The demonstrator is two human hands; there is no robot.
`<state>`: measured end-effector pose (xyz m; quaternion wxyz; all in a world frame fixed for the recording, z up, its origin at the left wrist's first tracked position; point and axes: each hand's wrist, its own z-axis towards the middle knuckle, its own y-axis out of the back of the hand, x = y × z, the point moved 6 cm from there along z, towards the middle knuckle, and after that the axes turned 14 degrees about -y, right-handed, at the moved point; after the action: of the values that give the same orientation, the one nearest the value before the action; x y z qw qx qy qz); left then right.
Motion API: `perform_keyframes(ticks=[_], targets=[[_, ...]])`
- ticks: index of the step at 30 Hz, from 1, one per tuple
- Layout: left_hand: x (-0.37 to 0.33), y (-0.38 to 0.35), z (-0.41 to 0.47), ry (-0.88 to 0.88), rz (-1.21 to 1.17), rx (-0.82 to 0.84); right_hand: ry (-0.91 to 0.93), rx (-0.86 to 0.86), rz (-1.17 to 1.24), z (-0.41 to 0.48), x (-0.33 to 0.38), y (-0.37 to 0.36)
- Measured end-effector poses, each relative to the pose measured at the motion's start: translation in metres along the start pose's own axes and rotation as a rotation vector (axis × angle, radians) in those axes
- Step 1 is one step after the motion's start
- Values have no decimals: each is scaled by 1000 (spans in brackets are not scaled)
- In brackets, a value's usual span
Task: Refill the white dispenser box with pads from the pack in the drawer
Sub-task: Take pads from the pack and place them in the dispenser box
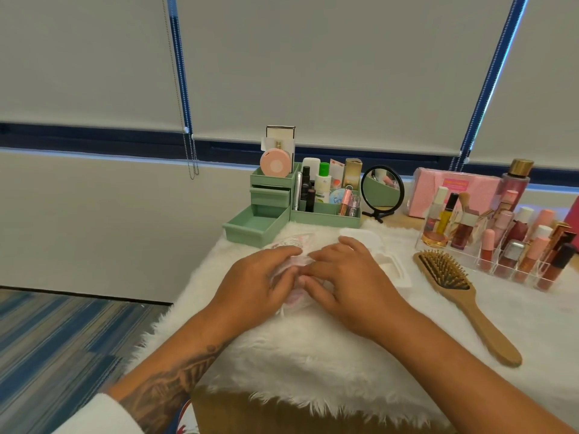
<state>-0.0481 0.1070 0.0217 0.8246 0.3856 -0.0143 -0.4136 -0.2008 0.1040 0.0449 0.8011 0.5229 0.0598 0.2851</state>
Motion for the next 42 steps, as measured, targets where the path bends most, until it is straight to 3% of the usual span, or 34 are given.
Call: perform_keyframes(ticks=[3,7,12,21,28,34,42], targets=[[5,3,0,59,14,18,-75,-63,-34,5,-7,-2],[14,1,0,164,-18,8,-74,-7,-67,8,-5,-2],[10,0,0,103,-5,3,-3,102,-108,11,9,-7],[9,0,0,75,-25,-1,95,-46,-235,19,21,-13],[10,-2,1,94,13,17,71,-79,-157,15,12,-10],[13,-5,2,102,45,57,-72,-61,106,6,-2,4],[12,-9,2,85,94,127,-403,-146,911,7,-29,27]])
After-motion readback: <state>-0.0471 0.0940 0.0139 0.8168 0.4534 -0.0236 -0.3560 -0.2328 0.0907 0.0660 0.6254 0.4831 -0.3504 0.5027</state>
